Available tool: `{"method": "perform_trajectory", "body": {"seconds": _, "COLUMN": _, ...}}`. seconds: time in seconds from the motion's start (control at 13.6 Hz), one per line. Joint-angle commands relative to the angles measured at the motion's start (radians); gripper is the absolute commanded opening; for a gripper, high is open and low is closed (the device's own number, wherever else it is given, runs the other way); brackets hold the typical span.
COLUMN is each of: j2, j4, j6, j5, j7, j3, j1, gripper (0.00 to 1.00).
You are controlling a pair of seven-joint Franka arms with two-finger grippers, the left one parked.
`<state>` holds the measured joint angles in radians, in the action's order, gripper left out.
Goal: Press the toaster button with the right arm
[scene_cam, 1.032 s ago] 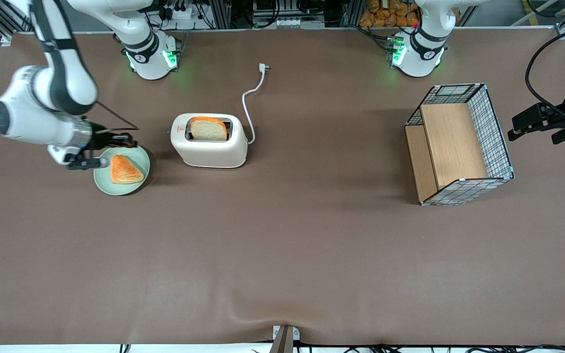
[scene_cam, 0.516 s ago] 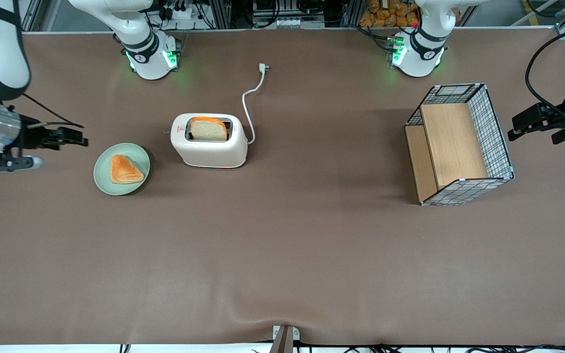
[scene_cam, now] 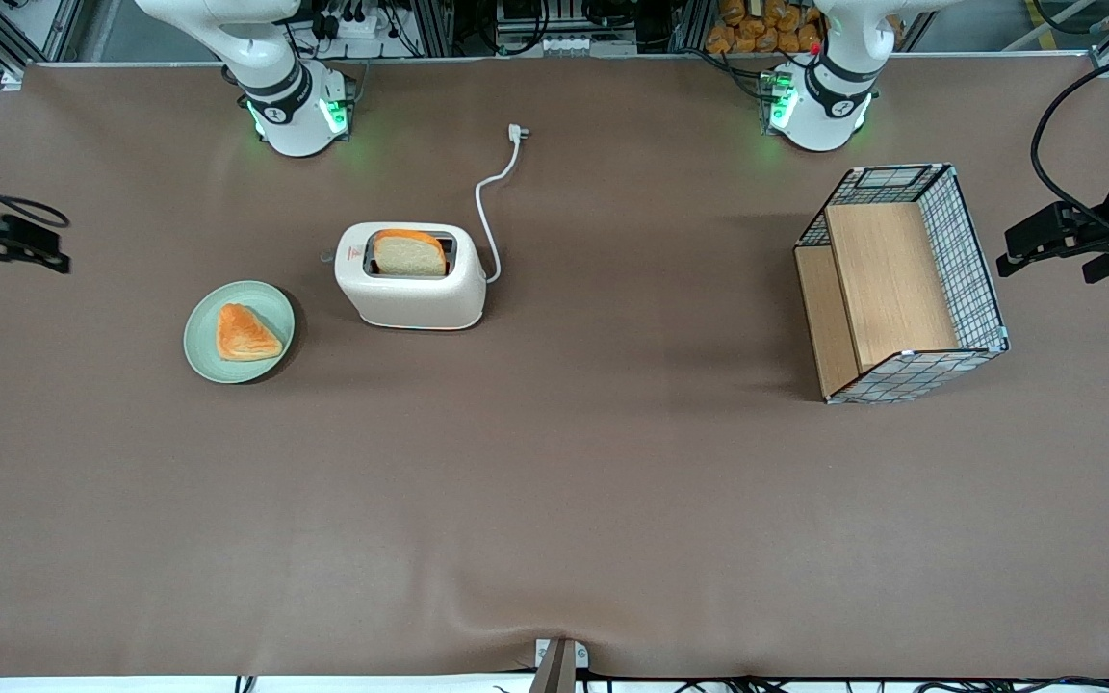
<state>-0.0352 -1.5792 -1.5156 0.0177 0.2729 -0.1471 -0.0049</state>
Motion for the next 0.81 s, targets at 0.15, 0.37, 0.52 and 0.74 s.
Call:
{"method": "perform_trajectory", "body": {"seconds": 0.15, "j2": -0.058, "j4": 0.204, "j6": 0.081, "j5": 0.013, "j7": -0.047, "j3": 0.046, "j1": -0.043, "gripper": 1.00}}
{"method": "perform_trajectory", "body": {"seconds": 0.37, "j2": 0.026, "j4": 0.193, "j6": 0.084, "j5": 0.001, "j7": -0.132, "j3": 0.084, "j1": -0.073, "gripper": 1.00}}
{"method": "perform_trajectory", "body": {"seconds": 0.52, "j2": 0.061, "j4": 0.168, "j6": 0.098, "j5": -0.008, "j7": -0.184, "j3": 0.083, "j1": -0.073, "gripper": 1.00}}
{"method": "perform_trajectory", "body": {"seconds": 0.74, "j2": 0.121, "j4": 0.113, "j6": 0.095, "j5": -0.041, "j7": -0.214, "j3": 0.077, "j1": -0.072, "gripper": 1.00}}
